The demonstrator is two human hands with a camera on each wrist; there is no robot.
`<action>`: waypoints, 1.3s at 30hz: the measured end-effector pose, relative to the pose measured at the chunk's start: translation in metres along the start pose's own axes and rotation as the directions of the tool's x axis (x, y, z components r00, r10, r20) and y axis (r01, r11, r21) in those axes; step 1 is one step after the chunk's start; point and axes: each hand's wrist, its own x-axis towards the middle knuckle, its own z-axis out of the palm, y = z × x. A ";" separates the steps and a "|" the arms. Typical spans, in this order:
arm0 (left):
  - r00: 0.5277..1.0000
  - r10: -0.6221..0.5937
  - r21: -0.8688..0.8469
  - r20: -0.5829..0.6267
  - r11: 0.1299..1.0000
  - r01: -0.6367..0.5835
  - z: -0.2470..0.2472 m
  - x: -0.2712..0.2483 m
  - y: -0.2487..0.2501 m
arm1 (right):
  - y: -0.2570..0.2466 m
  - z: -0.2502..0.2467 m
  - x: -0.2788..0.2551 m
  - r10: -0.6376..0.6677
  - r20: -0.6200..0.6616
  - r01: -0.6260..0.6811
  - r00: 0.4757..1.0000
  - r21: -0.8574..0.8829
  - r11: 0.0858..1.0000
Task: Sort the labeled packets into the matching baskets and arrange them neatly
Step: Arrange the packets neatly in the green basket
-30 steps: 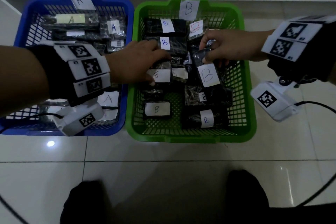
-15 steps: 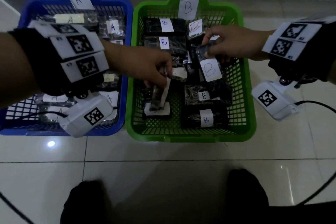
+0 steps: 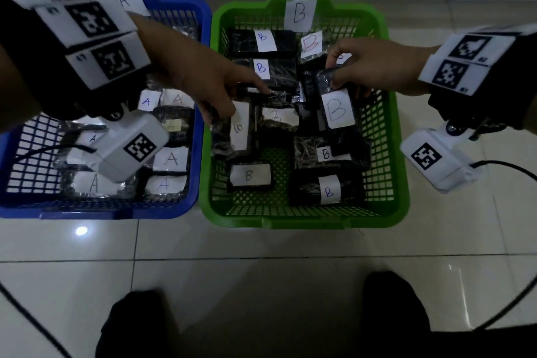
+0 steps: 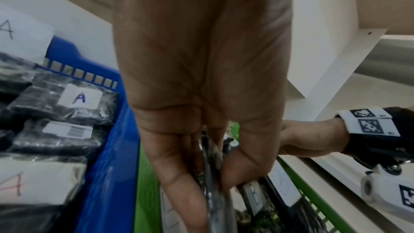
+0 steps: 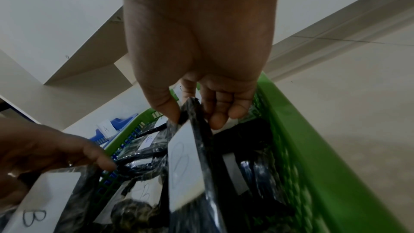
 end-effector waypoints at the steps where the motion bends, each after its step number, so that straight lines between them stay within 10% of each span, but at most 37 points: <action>1: 1.000 -0.010 -0.013 -0.008 1.000 0.010 0.000 0.001 -0.001 | 0.001 -0.002 0.001 0.007 -0.013 -0.007 1.000 -0.015 1.000; 10: 0.999 0.043 0.006 -0.018 0.999 -0.043 0.018 0.011 -0.007 | -0.005 -0.010 -0.002 -0.062 0.002 0.056 0.998 -0.475 0.878; 18: 0.990 0.136 0.274 -0.033 0.954 -0.122 0.059 0.014 0.002 | -0.001 -0.017 -0.003 -0.054 -0.019 0.041 0.998 -0.423 0.905; 24: 0.993 0.116 0.564 0.001 0.820 -0.096 0.078 0.019 0.002 | -0.003 -0.036 0.003 -0.115 -0.462 0.075 0.879 -0.106 0.992; 33: 0.996 0.032 0.383 0.077 0.922 -0.059 0.048 0.017 0.002 | 0.005 -0.023 -0.002 -0.148 -0.286 0.095 0.947 -0.190 0.977; 39: 0.977 0.078 0.542 -0.201 0.839 0.045 0.012 0.018 0.006 | 0.005 -0.017 0.003 -0.202 -0.288 0.105 0.936 -0.317 0.942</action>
